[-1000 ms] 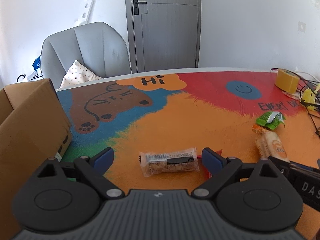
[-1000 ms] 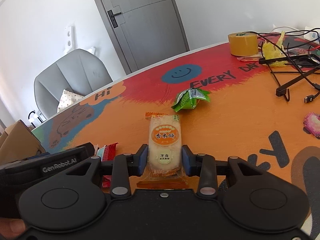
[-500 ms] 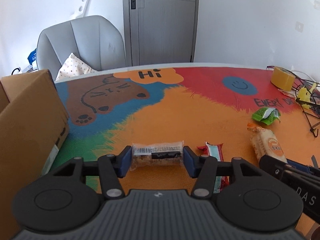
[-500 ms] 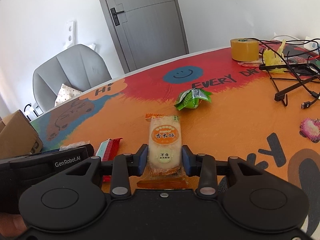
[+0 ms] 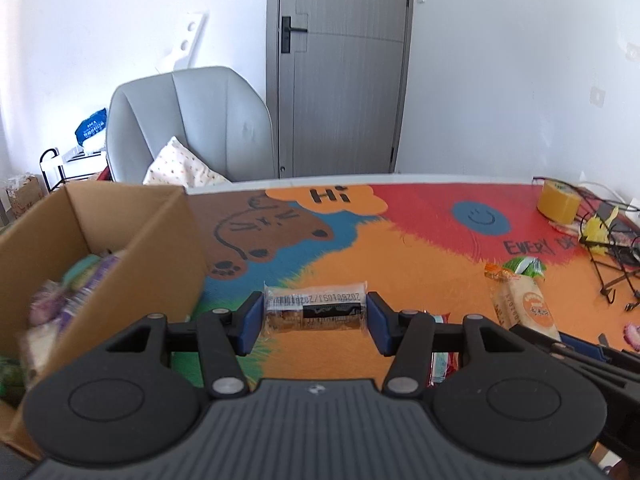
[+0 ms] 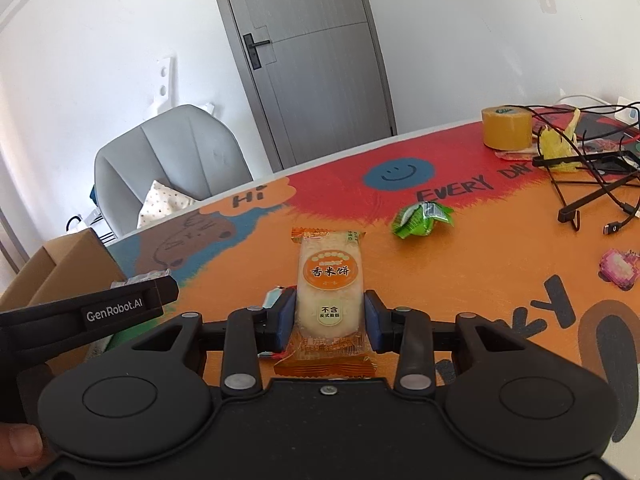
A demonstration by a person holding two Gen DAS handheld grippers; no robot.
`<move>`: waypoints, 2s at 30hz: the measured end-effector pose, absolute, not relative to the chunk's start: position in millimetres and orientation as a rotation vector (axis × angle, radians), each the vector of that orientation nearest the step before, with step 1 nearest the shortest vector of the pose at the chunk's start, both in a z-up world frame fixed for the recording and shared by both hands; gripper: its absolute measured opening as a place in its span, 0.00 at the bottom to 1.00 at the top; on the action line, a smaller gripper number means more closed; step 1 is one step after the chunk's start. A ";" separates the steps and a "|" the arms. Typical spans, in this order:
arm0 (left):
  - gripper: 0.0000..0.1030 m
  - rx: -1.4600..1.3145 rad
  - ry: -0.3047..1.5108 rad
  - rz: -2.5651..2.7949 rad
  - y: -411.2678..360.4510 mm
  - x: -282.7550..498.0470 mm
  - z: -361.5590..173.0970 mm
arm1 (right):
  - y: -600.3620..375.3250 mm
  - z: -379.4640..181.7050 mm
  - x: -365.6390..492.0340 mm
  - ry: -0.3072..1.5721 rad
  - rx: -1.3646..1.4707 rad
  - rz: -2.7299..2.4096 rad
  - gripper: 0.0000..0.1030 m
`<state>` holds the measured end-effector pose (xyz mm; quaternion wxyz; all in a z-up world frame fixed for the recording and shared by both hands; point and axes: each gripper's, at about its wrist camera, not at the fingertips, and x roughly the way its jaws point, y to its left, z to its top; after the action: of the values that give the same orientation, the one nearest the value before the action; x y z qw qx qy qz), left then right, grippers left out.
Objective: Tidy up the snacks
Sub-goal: 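Lift and carry the cake pack and wrapped bar over the cardboard box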
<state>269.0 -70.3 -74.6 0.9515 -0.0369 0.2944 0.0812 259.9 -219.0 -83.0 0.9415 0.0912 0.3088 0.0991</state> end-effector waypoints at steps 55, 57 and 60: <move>0.53 -0.237 0.400 0.369 91.0 180.4 -7.8 | -69.3 -19.5 224.1 0.478 0.064 0.443 0.36; 0.53 -0.250 0.411 0.379 98.7 180.7 -11.6 | -61.7 -19.6 225.4 0.484 0.061 0.454 0.36; 0.53 -0.267 0.427 0.390 109.9 180.6 -17.7 | -52.0 -20.3 227.1 0.491 0.055 0.467 0.36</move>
<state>180.6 109.9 -17.7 0.9497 -0.1313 0.2099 0.1918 227.1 -52.0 -20.3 0.9428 0.0270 0.2409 0.2290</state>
